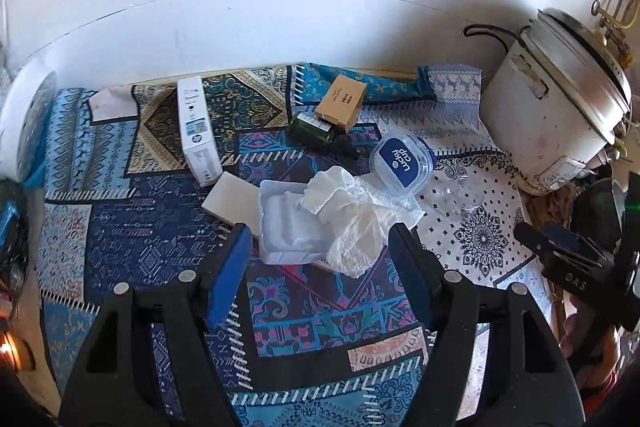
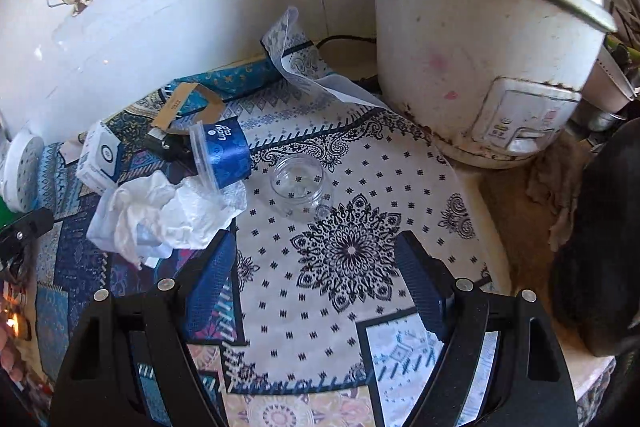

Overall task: Collect trash
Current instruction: 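Grasp the clear glass jar with the right tool while the left tool grasps the tissue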

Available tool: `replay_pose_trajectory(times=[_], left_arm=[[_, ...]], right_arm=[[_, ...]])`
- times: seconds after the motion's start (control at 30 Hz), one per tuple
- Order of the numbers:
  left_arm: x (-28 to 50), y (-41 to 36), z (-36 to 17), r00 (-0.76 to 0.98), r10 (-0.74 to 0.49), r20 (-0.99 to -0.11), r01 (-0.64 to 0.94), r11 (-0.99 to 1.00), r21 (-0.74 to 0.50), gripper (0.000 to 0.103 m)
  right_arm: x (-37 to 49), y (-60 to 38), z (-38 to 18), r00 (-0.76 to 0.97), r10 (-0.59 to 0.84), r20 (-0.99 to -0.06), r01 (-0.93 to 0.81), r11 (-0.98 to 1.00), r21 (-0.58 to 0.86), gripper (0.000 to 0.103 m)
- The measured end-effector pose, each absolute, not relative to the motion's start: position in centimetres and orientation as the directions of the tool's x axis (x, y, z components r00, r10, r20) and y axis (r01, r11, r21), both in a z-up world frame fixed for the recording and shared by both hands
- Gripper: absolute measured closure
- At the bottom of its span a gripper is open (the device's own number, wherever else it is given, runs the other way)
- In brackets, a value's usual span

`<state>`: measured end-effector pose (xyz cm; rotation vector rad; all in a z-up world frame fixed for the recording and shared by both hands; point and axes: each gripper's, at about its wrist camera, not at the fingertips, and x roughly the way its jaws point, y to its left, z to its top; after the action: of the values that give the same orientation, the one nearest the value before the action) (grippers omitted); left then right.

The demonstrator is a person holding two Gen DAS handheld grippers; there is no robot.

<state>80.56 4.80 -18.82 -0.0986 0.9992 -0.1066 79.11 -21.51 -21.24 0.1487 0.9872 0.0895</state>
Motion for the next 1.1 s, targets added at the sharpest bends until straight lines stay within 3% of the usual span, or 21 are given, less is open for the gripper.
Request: replay_pose_trajectory(times=[0.3,0.47,0.73,0.9,1.1], left_arm=[[84.8,3.6,-23.5,0.455,-0.209,-0.866,0.101,0.978,-0.184,0.034],[85.2,2.8,-24.1,0.453,-0.241,-0.858,0.141,0.97,-0.199,0.034],[85.9,0.7,-25.8,0.426,-0.195,-0.883,0.156,0.978,-0.141,0.064],[85.8,-0.1,-26.3,0.418,-0.204,-0.885,0.144,0.977,-0.158,0.092],[85.3,0.0,-24.5,0.444,-0.245,-0.862,0.106,0.97,-0.221,0.097]], right_arm=[[85.9,-19.1,-26.6,0.474,0.097,-0.875,0.004,0.994,0.112,0.026],[86.0,-19.1,-27.0,0.481,0.123,-0.868,-0.007,0.991,0.136,0.047],[84.5,-19.8,-26.6,0.481,0.148,-0.864,-0.038,0.988,0.148,0.047],[82.3,-21.0,-25.8,0.476,0.176,-0.862,-0.029,0.982,0.185,0.047],[79.5,-22.4,-23.4,0.504,0.195,-0.841,-0.042,0.979,0.201,0.047]])
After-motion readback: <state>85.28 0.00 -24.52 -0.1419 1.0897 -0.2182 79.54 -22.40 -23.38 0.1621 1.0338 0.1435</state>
